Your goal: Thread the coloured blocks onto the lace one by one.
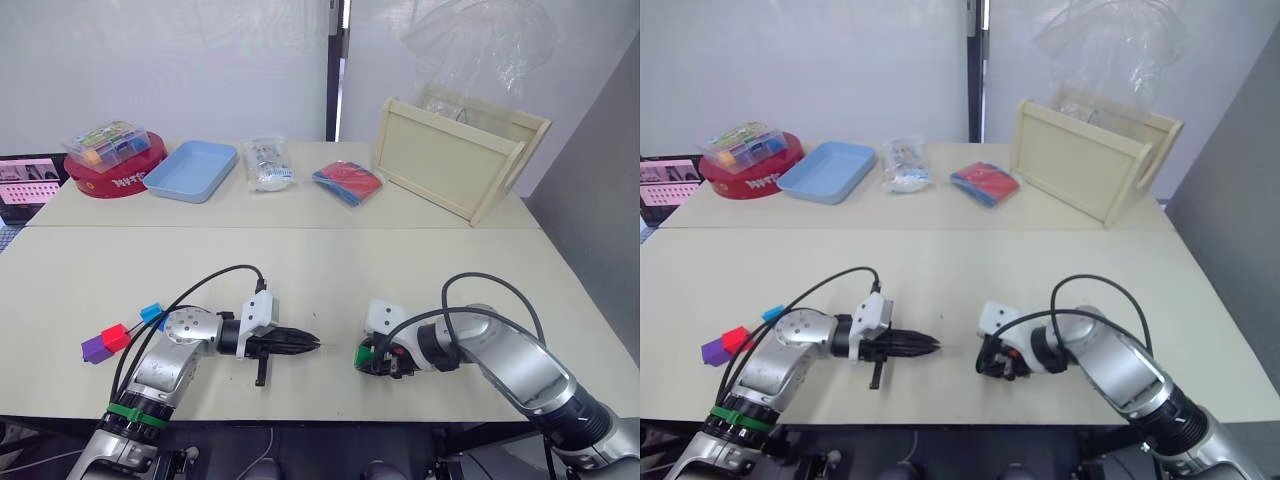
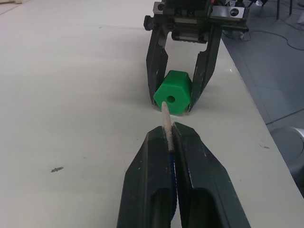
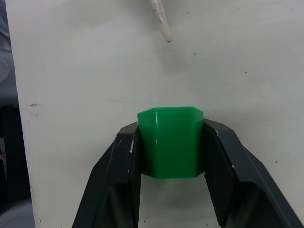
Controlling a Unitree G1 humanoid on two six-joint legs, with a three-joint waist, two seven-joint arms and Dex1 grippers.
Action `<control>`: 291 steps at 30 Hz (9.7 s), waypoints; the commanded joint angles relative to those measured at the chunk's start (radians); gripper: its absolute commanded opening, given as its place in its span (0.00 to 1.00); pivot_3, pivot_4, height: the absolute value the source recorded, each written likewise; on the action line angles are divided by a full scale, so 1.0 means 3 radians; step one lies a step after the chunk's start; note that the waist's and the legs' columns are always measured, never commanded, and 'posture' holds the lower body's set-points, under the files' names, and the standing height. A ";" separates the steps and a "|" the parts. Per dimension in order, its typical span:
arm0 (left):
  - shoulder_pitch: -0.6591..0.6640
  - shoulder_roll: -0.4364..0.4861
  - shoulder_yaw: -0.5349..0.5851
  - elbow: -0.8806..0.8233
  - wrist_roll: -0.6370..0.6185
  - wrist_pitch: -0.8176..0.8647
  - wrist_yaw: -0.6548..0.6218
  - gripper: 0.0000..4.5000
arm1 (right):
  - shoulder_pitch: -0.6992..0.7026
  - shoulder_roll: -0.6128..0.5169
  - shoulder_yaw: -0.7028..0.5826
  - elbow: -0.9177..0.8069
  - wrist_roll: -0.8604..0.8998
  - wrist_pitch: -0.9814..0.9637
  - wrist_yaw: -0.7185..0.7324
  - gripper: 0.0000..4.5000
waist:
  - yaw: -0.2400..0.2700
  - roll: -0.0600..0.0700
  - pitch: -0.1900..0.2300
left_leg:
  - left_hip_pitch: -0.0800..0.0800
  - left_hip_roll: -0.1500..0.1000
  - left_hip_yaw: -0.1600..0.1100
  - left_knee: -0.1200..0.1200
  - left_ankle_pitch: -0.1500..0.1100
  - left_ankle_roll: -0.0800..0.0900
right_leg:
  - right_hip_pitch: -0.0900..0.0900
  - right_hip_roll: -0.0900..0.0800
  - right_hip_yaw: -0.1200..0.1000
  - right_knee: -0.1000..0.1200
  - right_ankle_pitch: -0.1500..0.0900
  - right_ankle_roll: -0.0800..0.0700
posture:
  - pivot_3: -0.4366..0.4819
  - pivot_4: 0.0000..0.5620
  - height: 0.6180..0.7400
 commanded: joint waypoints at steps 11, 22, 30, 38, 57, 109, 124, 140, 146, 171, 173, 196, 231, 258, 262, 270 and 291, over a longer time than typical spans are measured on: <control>-0.0062 0.0013 -0.0028 0.0055 0.0098 -0.0189 -0.0077 0.00 | 0.0059 -0.0257 -0.0078 -0.0205 0.0061 -0.0160 -0.0024 0.82 | -0.0003 0.0000 0.0000 | 0.0000 0.0000 0.0000 0.0000 0.0000 0.0000 | 0.0000 0.0000 0.0000 0.0000 0.0000 0.0000 | 0.48 0.27 1.00; -0.0165 -0.0062 -0.0123 0.0181 0.0153 -0.0275 -0.0100 0.00 | -0.0016 -0.0091 -0.0008 -0.0132 0.0074 -0.0080 -0.0130 0.82 | 0.0001 0.0000 0.0000 | 0.0000 0.0000 0.0000 0.0001 0.0000 0.0000 | 0.0000 0.0000 0.0000 0.0001 0.0000 0.0000 | 0.48 0.27 1.00; -0.0221 -0.0130 -0.0165 0.0277 0.0209 -0.0331 -0.0119 0.00 | -0.0033 -0.0082 -0.0014 -0.0178 0.0132 0.0045 -0.0153 0.30 | -0.0004 0.0000 0.0000 | 0.0000 0.0000 0.0000 0.0001 0.0000 0.0000 | 0.0000 0.0000 0.0000 0.0002 0.0000 0.0000 | 0.48 0.27 1.00; -0.0299 -0.0197 -0.0245 0.0395 0.0267 -0.0412 -0.0137 0.00 | -0.0058 -0.0110 0.0061 -0.0265 0.0183 0.0040 -0.0103 0.30 | -0.0003 0.0000 0.0000 | 0.0000 0.0000 0.0000 0.0002 0.0000 0.0000 | 0.0000 0.0000 0.0000 0.0002 0.0000 0.0000 | 0.48 0.27 1.00; -0.0257 -0.0274 -0.0309 0.0325 0.0260 -0.0309 -0.0124 0.00 | -0.0062 -0.0111 0.0104 -0.0211 0.0191 -0.0003 -0.0107 0.30 | -0.0005 0.0000 0.0000 | 0.0000 0.0000 0.0000 0.0005 0.0000 0.0000 | 0.0000 0.0001 0.0000 0.0004 0.0000 0.0000 | 0.48 0.27 1.00; -0.0370 -0.0679 -0.0549 0.0599 0.0564 -0.0331 -0.0010 0.00 | -0.0087 0.0029 0.0206 -0.0162 0.0167 0.0005 -0.0142 0.30 | -0.0006 -0.0002 -0.0004 | 0.0002 0.0000 -0.0001 0.0012 0.0000 0.0000 | 0.0004 0.0001 -0.0001 0.0007 0.0000 0.0000 | 0.48 0.27 1.00; -0.0261 -0.0149 -0.0436 -0.0019 0.0477 0.0036 -0.0120 0.52 | -0.0175 0.0052 0.0238 -0.0115 0.0169 0.0009 -0.0096 0.30 | -0.0052 -0.0002 -0.0004 | 0.0003 0.0001 -0.0003 0.0012 -0.0001 0.0001 | 0.0003 0.0004 -0.0001 0.0012 0.0000 0.0000 | 0.48 0.27 1.00; -0.0194 0.0011 -0.0399 0.0045 0.0475 -0.0024 -0.0054 0.05 | -0.0195 0.0075 0.0257 -0.0111 0.0166 0.0020 -0.0093 0.30 | -0.0041 -0.0002 -0.0004 | 0.0003 0.0001 -0.0004 0.0011 -0.0001 0.0001 | 0.0003 0.0004 -0.0001 0.0011 0.0000 0.0000 | 0.48 0.27 1.00; -0.0222 -0.0055 -0.0431 0.0110 0.0496 -0.0079 -0.0016 0.00 | -0.0193 0.0078 0.0262 -0.0116 0.0165 0.0028 -0.0101 0.30 | -0.0037 -0.0002 -0.0004 | 0.0003 0.0001 -0.0004 0.0012 -0.0001 0.0001 | 0.0003 0.0003 -0.0001 0.0011 0.0000 0.0000 | 0.48 0.27 1.00; -0.0392 -0.0275 -0.0508 0.0156 0.0443 0.0211 -0.0094 0.25 | -0.0209 0.0105 0.0245 -0.0097 0.0179 0.0034 -0.0094 0.30 | -0.0015 -0.0002 -0.0003 | 0.0002 0.0000 -0.0004 0.0012 -0.0001 0.0001 | 0.0003 0.0003 -0.0001 0.0010 0.0000 0.0000 | 0.48 0.27 1.00; -0.0393 -0.0236 -0.0478 0.0160 0.0431 0.0213 -0.0108 0.40 | -0.0213 0.0113 0.0235 -0.0097 0.0181 0.0005 -0.0089 0.30 | -0.0016 -0.0002 -0.0003 | 0.0002 0.0000 -0.0003 0.0012 -0.0001 0.0001 | 0.0003 0.0003 -0.0001 0.0010 0.0000 0.0000 | 0.48 0.27 1.00; -0.0464 -0.0666 -0.0664 0.0635 0.0695 -0.0663 0.0033 1.00 | 0.0642 -0.0673 -0.0700 -0.0627 0.0519 -0.0295 -0.0004 1.00 | 0.0007 -0.0003 -0.0003 | -0.0003 -0.0004 -0.0003 0.0013 -0.0001 0.0002 | 0.0004 -0.0001 -0.0002 0.0005 0.0000 0.0000 | 0.48 0.27 1.00; -0.0381 -0.0397 -0.0570 0.0543 0.0684 -0.0642 -0.0005 0.29 | 0.0763 -0.0207 -0.0359 -0.0169 0.0278 -0.0734 -0.0178 0.00 | -0.0011 -0.0002 -0.0003 | -0.0001 -0.0003 -0.0003 0.0013 -0.0001 0.0002 | 0.0004 0.0000 -0.0002 0.0006 0.0000 0.0000 | 0.48 0.27 1.00; -0.0485 0.1586 0.0440 0.1480 0.0406 -0.0329 -0.0896 0.99 | 0.0257 -0.0235 -0.0318 0.0563 0.0091 -0.1316 0.0335 0.00 | -0.0072 0.0000 -0.0002 | 0.0008 0.0008 0.0000 -0.0002 -0.0001 0.0002 | 0.0000 0.0007 -0.0004 0.0010 0.0000 0.0000 | 0.48 0.27 1.00; -0.0773 0.1729 0.0053 0.1248 0.0545 -0.0083 -0.1040 0.99 | 0.0247 -0.0163 -0.0268 0.0640 0.0012 -0.1372 0.0305 0.00 | -0.0079 0.0000 -0.0002 | 0.0005 0.0010 0.0000 -0.0002 -0.0001 0.0002 | -0.0006 0.0009 -0.0005 0.0016 0.0000 0.0000 | 0.48 0.27 1.00; -0.1053 0.1679 -0.0471 0.0906 0.0727 -0.0302 -0.1040 0.99 | 0.0351 0.0002 -0.0282 0.0523 -0.0002 -0.1257 0.0155 0.00 | -0.0092 -0.0002 -0.0002 | 0.0005 0.0011 0.0000 -0.0001 -0.0001 0.0001 | -0.0007 0.0010 -0.0004 0.0018 0.0000 0.0000 | 0.48 0.27 1.00; -0.1146 0.1477 -0.0681 0.1192 0.1223 -0.0897 -0.1040 0.43 | 0.0372 0.0002 -0.0290 0.0420 0.0011 -0.1132 0.0080 0.00 | -0.0084 -0.0002 -0.0002 | 0.0004 0.0011 0.0000 0.0001 -0.0001 0.0001 | -0.0007 0.0011 -0.0005 0.0022 0.0000 0.0001 | 0.48 0.27 1.00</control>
